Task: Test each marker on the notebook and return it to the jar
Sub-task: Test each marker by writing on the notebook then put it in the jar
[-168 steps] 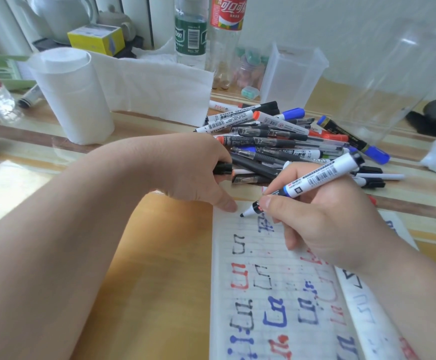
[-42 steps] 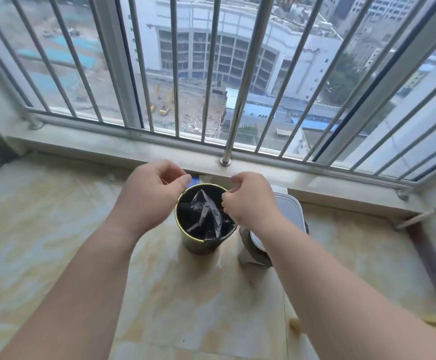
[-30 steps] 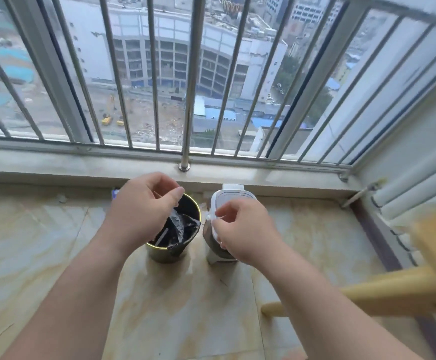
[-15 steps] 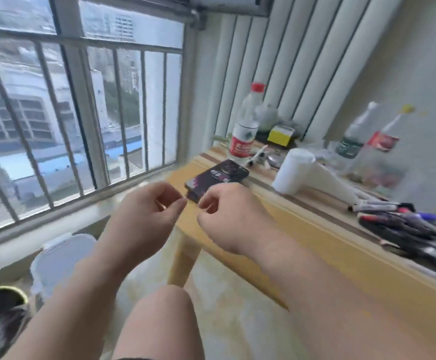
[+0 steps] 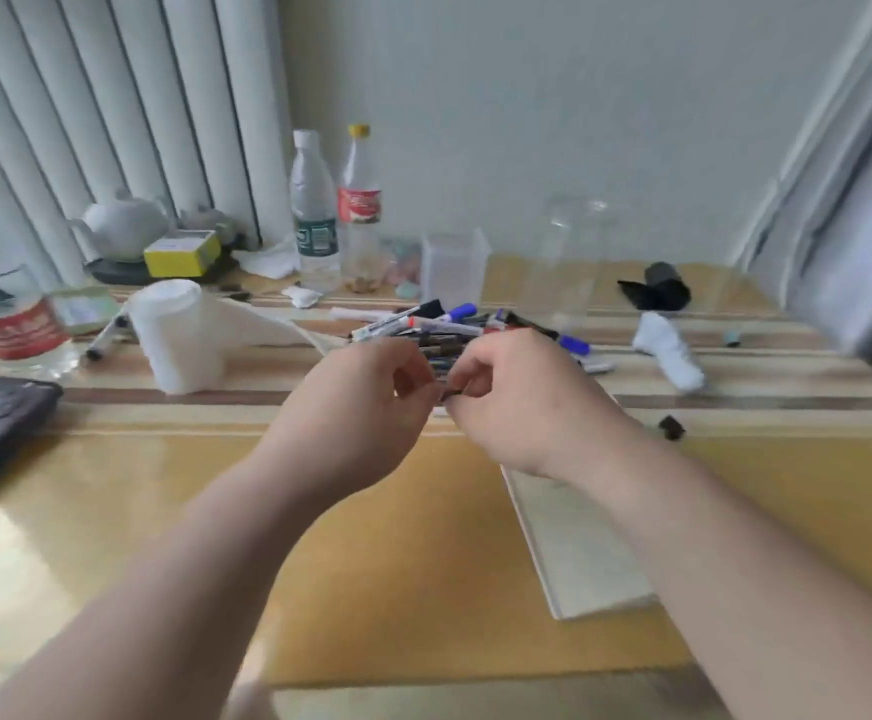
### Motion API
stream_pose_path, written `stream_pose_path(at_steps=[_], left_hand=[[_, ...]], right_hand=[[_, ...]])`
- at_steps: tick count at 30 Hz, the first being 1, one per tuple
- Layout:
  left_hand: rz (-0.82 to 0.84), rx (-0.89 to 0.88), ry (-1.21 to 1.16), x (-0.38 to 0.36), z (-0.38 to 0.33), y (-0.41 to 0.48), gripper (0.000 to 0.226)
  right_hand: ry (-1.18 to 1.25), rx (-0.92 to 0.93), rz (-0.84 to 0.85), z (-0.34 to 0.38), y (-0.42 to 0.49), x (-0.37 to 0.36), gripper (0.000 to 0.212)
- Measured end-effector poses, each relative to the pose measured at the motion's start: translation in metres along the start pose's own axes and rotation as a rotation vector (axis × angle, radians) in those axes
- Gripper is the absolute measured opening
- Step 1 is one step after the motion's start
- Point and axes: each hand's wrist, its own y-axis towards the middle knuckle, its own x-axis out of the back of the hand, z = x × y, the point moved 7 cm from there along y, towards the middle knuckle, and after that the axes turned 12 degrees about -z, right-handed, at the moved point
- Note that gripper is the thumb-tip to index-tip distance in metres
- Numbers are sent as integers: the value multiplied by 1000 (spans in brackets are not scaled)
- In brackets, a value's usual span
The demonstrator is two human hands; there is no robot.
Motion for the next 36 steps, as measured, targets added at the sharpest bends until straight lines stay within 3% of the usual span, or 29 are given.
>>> stream_pose_path(at_steps=[8,14,16,20,23,26,28,31,34,36], left_hand=[[265,-136,42,-123,-77,24,14],[263,13,-191,-155,-47,28,26],[283,83,-328,-158,-34,22,40],[234,319,-654,-154,-14,23,71],[197,478,-947,-136,-6,37,79],[177,569,-1112,-102,4,56,71],[178,530,-994,-80,6,67,51],[196,290,-504,-61,3,71,28],[273,-43,10,-58,-5,60,10],[380,-66,66,-65,2,49,2]], right_hand=[[-174,-127,-55,-130,42,61,10],[-207,-239,106,-181,60,48,51],[14,-310,159,-188,57,37,59],[690,-462,257,-169,45,23,51],[1175,-324,512,-116,33,18,57],[1188,-162,597,-84,15,5,55],[941,-53,566,-80,4,-11,59],[490,139,564,-81,-6,-29,54],[312,175,595,-79,-9,-35,47],[275,197,592,-78,-10,-35,49]])
